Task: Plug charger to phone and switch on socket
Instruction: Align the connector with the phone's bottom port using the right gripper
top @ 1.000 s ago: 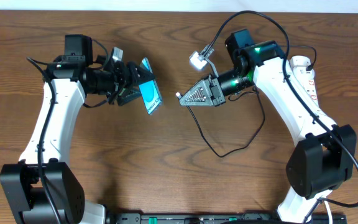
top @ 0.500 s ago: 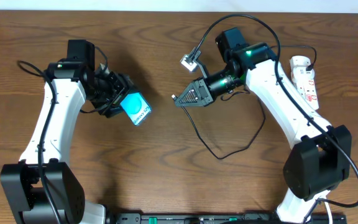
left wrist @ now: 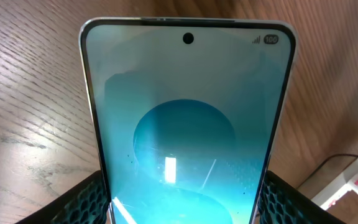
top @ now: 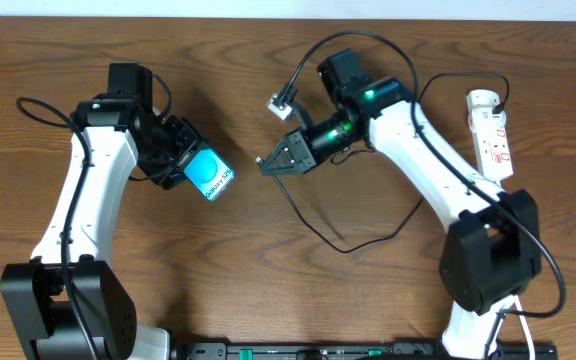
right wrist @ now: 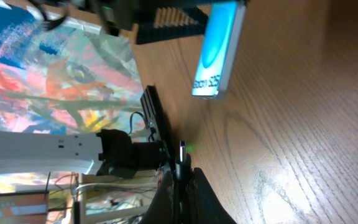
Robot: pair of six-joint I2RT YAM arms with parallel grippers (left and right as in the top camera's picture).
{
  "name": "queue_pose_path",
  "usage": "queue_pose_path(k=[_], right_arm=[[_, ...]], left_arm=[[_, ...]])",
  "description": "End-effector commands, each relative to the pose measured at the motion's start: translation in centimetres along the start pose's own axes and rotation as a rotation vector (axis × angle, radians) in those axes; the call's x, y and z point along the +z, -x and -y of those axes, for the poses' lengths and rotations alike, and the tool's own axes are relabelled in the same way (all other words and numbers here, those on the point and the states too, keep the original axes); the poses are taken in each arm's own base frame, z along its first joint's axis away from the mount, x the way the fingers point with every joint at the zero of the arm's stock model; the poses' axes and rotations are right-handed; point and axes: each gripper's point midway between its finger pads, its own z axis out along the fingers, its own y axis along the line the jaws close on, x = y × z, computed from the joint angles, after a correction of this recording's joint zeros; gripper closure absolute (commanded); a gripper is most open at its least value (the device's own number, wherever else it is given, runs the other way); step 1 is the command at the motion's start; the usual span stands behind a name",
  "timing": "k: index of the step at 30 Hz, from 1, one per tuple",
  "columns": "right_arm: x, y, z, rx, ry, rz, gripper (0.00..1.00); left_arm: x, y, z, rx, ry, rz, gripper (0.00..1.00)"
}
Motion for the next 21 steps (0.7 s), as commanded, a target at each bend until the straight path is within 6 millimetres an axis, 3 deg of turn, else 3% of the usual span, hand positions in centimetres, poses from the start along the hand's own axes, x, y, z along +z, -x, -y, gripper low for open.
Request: queue_pose_path(k=[1,11,21], right_arm=[[1.9,-0.4,0.1,0.042,0.045,-0.041,0.99],[4.8,-1.8,-1.6,0.009,0.059,-0.112,0.99],[5.6,-2.8,-0.7,0.016,0.008,-0.14,0.99]], left_arm=[[-0.6,0.9,0.5,-0.015,-0.002,0.046,0.93],[-0.6,1.1,0.7,0.013,-0.011,0.056,0.93],[-0.6,0.9,1.0,0.009,-0.028,0.039,0.93]])
